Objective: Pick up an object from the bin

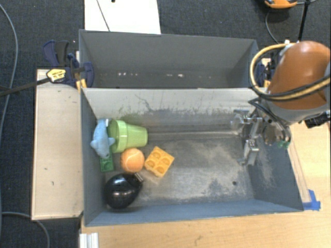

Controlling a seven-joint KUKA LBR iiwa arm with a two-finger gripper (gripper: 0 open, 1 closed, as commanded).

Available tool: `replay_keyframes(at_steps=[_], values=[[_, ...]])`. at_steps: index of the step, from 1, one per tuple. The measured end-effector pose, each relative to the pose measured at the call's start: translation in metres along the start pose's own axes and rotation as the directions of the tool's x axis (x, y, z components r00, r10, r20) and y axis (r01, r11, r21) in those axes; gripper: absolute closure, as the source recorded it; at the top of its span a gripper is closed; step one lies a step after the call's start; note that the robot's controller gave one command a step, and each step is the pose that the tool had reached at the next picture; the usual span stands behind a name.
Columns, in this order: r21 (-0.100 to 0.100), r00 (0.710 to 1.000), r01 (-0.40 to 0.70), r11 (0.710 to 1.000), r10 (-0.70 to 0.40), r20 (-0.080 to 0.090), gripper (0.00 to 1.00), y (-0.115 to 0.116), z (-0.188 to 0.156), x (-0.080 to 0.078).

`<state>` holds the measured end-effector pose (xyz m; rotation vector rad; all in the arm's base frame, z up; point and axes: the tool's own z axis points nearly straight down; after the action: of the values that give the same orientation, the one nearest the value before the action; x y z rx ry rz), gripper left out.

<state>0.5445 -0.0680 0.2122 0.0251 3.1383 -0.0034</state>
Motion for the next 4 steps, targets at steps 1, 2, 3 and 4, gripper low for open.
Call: replay_keyframes(at_steps=[1, 2, 3, 4], values=[[-0.004, 0.997, 0.079, 0.997, -0.079, 0.002, 0.0, 0.037, -0.008, 0.003], [0.001, 0.966, 0.257, 0.966, -0.257, 0.008, 0.0, 0.04, 0.029, -0.002], [-0.001, 0.977, 0.214, 0.977, -0.214, 0.001, 0.0, 0.046, 0.045, -0.001], [-0.004, 0.999, -0.046, 0.999, 0.046, 0.004, 0.0, 0.039, 0.035, 0.006]])
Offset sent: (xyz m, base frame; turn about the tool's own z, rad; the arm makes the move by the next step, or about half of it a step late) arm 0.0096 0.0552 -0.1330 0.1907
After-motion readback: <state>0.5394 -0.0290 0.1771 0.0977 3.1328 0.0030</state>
